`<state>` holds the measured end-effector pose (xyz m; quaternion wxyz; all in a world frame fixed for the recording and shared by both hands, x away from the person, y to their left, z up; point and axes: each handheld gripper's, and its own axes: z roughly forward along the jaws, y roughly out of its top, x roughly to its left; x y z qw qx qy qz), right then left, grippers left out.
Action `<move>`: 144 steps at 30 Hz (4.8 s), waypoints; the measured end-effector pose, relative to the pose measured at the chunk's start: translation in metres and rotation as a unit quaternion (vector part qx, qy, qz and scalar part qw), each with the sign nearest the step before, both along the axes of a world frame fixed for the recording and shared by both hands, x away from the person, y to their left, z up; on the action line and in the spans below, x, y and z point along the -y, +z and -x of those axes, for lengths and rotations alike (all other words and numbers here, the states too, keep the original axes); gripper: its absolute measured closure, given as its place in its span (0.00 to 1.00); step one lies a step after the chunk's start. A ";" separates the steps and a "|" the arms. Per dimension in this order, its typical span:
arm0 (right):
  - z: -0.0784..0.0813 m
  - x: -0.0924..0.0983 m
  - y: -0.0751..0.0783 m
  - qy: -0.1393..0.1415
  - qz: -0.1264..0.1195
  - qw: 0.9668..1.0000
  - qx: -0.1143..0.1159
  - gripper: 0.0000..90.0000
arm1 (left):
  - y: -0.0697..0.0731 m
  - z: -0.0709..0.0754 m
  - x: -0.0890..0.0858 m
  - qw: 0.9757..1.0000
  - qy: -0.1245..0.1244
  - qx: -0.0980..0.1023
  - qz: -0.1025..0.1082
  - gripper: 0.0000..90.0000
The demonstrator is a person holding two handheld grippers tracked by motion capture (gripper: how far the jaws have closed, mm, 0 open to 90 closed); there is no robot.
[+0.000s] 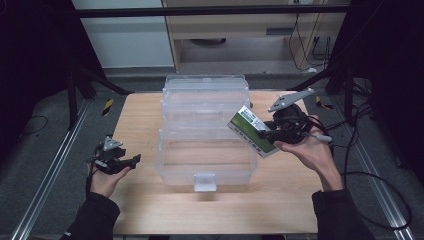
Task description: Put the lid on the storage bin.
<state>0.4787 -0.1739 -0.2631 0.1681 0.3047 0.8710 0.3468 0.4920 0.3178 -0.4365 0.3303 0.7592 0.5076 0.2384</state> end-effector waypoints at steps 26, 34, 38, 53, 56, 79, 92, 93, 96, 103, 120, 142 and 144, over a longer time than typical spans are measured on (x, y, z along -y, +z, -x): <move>-0.032 -0.050 -0.046 0.187 0.088 0.978 -0.029 0.72 | -0.004 -0.001 0.001 1.000 -0.001 -0.008 -0.007 0.38; -0.037 -0.062 -0.061 0.219 0.124 0.967 -0.045 0.72 | -0.005 -0.002 0.001 1.000 -0.002 -0.009 -0.008 0.38; -0.038 -0.066 -0.068 0.232 0.145 0.960 -0.051 0.72 | -0.006 -0.002 0.001 1.000 -0.002 -0.010 -0.009 0.38; -0.044 -0.076 -0.087 0.278 0.177 0.942 -0.069 0.71 | -0.007 -0.002 0.001 1.000 -0.003 -0.012 -0.010 0.38; -0.044 -0.078 -0.091 0.282 0.184 0.939 -0.072 0.71 | -0.007 -0.002 0.001 1.000 -0.004 -0.012 -0.010 0.38; -0.051 -0.082 -0.125 0.278 0.202 0.935 -0.091 0.70 | -0.009 -0.002 0.002 1.000 -0.006 -0.016 -0.013 0.38; -0.052 -0.084 -0.127 0.267 0.210 0.935 -0.098 0.69 | -0.010 -0.002 0.003 1.000 -0.007 -0.016 -0.013 0.38; -0.052 -0.083 -0.127 0.264 0.209 0.936 -0.098 0.69 | -0.010 -0.002 0.003 1.000 -0.007 -0.016 -0.014 0.38; -0.051 -0.079 -0.122 0.256 0.201 0.941 -0.095 0.67 | -0.010 -0.003 0.003 1.000 -0.007 -0.016 -0.014 0.38; -0.047 -0.070 -0.105 0.241 0.166 0.954 -0.073 0.62 | -0.010 -0.003 0.003 1.000 -0.007 -0.017 -0.014 0.38; -0.028 -0.074 -0.085 0.222 0.099 0.969 -0.041 0.56 | -0.008 -0.002 0.003 1.000 -0.008 -0.012 -0.009 0.39; -0.014 -0.099 -0.107 0.259 0.097 0.959 -0.060 0.50 | -0.008 -0.002 0.004 1.000 -0.010 -0.008 -0.010 0.39; -0.014 -0.102 -0.110 0.259 0.097 0.959 -0.064 0.50 | -0.008 -0.002 0.004 1.000 -0.010 -0.007 -0.010 0.39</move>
